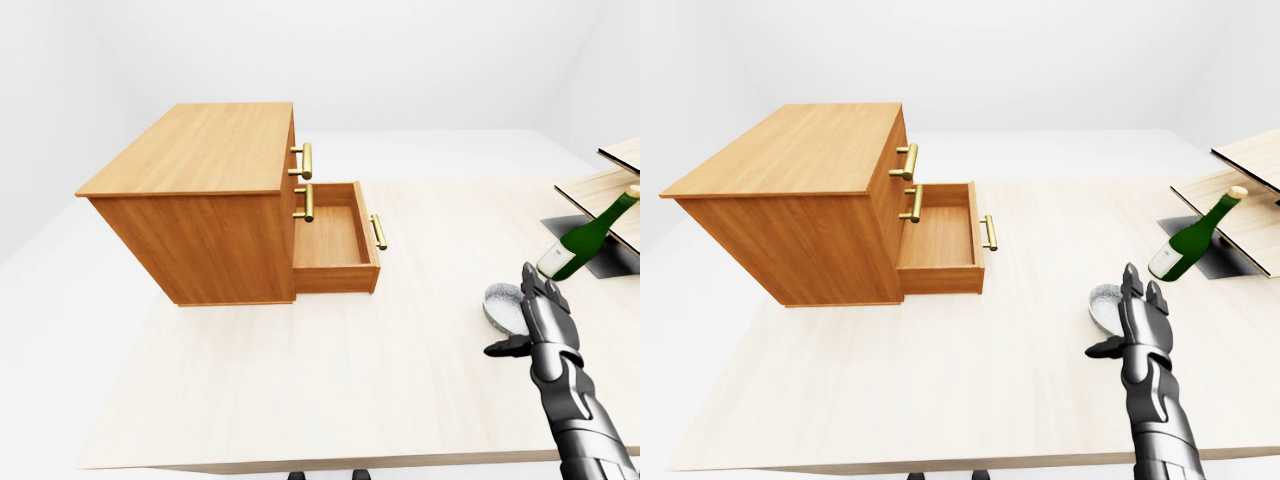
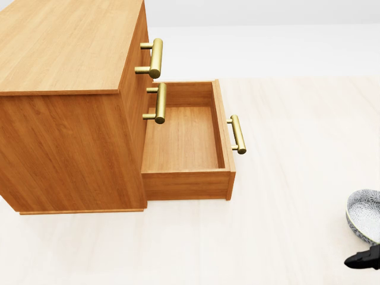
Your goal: Put the bowl on top of the cabinet.
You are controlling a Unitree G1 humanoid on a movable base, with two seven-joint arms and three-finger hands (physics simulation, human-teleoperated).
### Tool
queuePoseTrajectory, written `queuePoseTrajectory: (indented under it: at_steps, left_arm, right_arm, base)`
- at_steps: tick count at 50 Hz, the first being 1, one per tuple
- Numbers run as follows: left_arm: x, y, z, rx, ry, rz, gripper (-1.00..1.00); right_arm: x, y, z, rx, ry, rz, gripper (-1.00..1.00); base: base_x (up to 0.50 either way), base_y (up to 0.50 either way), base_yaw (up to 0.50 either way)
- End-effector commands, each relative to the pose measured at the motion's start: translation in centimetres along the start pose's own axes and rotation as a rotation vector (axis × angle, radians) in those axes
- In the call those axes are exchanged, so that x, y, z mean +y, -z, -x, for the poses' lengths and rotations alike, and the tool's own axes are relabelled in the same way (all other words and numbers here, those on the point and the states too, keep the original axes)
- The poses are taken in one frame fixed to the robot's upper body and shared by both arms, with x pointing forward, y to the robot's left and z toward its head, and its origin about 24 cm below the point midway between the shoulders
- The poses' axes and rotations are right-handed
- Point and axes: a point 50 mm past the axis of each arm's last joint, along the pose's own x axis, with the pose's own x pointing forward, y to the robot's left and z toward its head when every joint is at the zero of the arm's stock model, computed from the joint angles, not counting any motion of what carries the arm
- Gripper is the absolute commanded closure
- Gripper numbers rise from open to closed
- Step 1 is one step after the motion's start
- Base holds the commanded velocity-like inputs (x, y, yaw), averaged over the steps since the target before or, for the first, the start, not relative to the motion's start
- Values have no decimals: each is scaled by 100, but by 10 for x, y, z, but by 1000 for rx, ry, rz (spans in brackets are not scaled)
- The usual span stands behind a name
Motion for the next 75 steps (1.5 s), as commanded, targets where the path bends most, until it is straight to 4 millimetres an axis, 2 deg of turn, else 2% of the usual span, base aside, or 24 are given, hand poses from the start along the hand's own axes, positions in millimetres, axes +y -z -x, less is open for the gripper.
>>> queuePoseTrajectory:
  at_steps: [1, 49, 50, 51, 52, 75]
  left_arm:
    - [0, 0, -1, 0, -2, 5, -100]
    - [0, 0, -1, 3, -3, 6, -100]
    - [0, 0, -1, 3, -3, 6, -100]
    - [0, 0, -1, 3, -3, 6, -100]
    - [0, 0, -1, 3, -2, 5, -100]
    - [-2, 1, 3, -1, 11, -13, -100]
  right_arm:
    - [4, 2, -1, 11, -5, 8, -100]
    - [14, 16, -8, 89, -11, 48, -100]
    - [14, 17, -8, 93, -14, 48, -27]
    - [15, 17, -8, 96, -14, 50, 32]
    - [16, 18, -8, 101, -19, 46, 100]
    - [7, 9, -10, 59, -10, 14, 100]
  base:
    - [0, 0, 0]
    - [0, 0, 0]
    - [0, 0, 0]
    - [0, 0, 0]
    - [0, 0, 0]
    - [0, 0, 0]
